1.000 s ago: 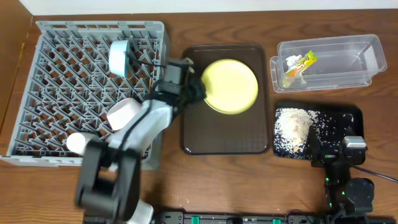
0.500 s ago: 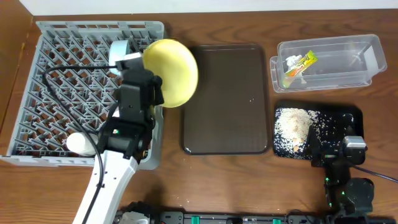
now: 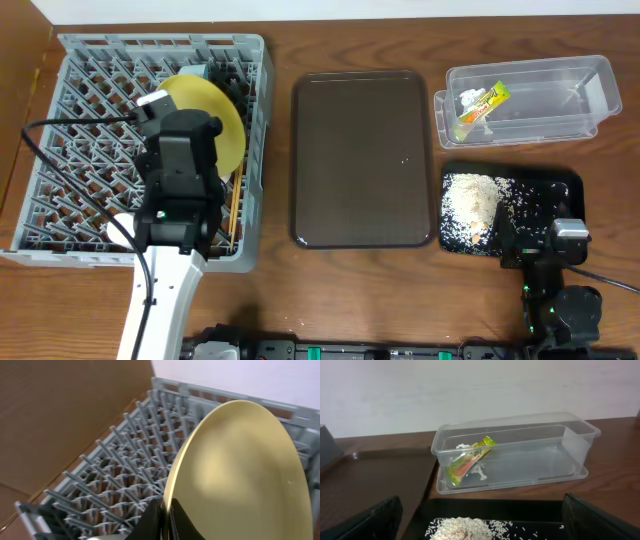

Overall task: Sort waste into correct bins and load items into the dishwasher
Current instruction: 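Lift the yellow plate and stand it upright in the rack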

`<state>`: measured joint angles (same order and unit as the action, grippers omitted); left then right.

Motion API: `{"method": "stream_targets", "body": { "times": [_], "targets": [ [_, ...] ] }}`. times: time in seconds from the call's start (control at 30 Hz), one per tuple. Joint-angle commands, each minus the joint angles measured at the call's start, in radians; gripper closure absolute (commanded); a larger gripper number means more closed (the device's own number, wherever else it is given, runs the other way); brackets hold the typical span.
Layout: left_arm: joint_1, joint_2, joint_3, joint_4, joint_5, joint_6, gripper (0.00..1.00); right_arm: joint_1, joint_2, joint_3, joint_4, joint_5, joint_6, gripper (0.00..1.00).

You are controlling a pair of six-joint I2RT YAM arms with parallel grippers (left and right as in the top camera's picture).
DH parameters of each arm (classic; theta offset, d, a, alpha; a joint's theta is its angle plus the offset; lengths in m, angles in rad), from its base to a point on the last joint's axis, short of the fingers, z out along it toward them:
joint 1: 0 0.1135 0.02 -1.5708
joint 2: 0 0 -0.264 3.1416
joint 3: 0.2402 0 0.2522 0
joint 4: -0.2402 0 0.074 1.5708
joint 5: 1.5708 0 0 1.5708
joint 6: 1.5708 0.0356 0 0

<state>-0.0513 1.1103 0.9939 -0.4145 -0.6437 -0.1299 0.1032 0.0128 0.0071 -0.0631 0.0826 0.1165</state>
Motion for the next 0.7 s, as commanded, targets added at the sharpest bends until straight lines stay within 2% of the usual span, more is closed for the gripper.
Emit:
{"method": "stream_targets", "body": {
  "times": [0.0,0.2,0.47,0.67],
  "targets": [
    [0.029,0.008,0.007,0.036,-0.027,0.079,0.93,-0.006,-0.004,-0.002,-0.003,0.003,-0.013,0.01],
    [0.029,0.071,0.007,0.092,-0.019,0.199,0.93,-0.006,-0.004,-0.002,-0.003,0.003,-0.013,0.01],
    [0.026,0.172,0.007,0.126,-0.019,0.235,0.93,-0.006,-0.004,-0.002,-0.003,0.003,-0.013,0.01],
    [0.026,0.182,0.007,0.154,-0.02,0.284,0.92,-0.006,-0.004,-0.002,-0.003,0.003,-0.013,0.01]
  ]
}}
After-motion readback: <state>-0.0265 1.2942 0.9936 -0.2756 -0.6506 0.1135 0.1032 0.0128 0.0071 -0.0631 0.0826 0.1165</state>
